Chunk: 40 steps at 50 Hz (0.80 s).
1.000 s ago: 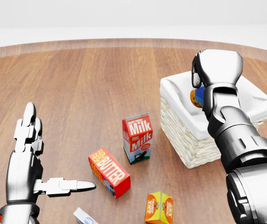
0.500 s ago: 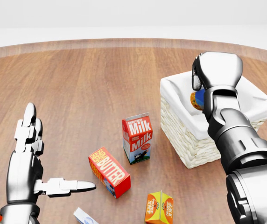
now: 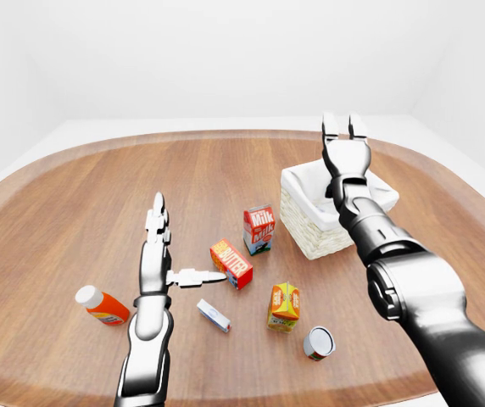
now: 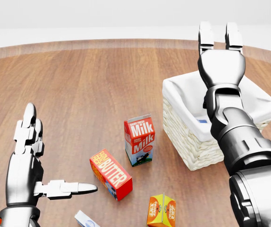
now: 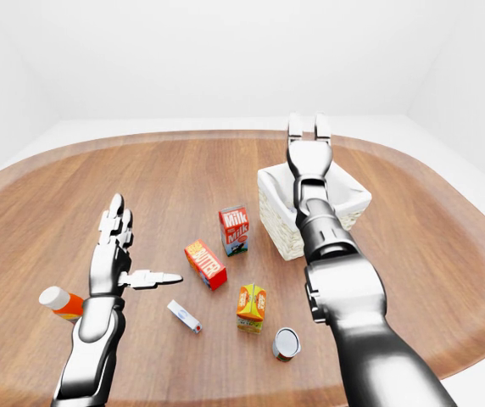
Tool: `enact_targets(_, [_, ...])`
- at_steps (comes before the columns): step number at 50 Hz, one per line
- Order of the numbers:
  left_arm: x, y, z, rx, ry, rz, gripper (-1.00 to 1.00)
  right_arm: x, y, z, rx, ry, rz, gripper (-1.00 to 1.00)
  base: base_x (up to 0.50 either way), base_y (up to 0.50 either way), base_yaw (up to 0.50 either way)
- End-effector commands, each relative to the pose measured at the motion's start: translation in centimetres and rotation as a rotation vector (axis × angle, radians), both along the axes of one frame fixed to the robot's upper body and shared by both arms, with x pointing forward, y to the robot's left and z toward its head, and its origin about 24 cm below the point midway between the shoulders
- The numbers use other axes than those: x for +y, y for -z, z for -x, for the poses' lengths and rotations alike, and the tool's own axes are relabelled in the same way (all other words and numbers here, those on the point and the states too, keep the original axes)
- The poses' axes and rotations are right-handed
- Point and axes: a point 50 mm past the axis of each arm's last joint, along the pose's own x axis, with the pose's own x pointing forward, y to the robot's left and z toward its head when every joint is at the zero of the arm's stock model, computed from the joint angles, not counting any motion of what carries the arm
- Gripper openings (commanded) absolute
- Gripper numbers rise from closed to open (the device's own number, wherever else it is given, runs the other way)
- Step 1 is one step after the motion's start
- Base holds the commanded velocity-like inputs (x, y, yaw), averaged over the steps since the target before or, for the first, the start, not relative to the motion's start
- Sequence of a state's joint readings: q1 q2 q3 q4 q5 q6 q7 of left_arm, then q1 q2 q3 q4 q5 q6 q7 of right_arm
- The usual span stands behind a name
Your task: Pick up the alphabet soup and the tomato sauce, and put them in the basket.
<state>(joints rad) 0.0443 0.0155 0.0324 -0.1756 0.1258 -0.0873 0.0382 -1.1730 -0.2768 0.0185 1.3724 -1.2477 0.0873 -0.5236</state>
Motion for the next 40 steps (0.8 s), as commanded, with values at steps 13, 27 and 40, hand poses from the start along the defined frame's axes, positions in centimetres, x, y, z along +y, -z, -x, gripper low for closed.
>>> enact_targets(13, [-0.1,0.1,0.0,0.007,0.006,-0.002,1.00,-0.2,-1.2,-0.2,-0.034,0.003,-0.004,1.00,0.00,0.00,0.00])
enact_targets(27, [-0.1,0.1,0.0,0.006,0.006,-0.003,1.00,-1.0,-2.4,-0.3,-0.072,0.004,-0.036,1.00,0.00,0.00,0.00])
enact_targets(40, [0.0,0.4,-0.1,0.016,0.002,-0.002,1.00,-1.2,-2.1,-0.2,-0.085,-0.027,-0.258,1.00,0.00,0.00,0.00])
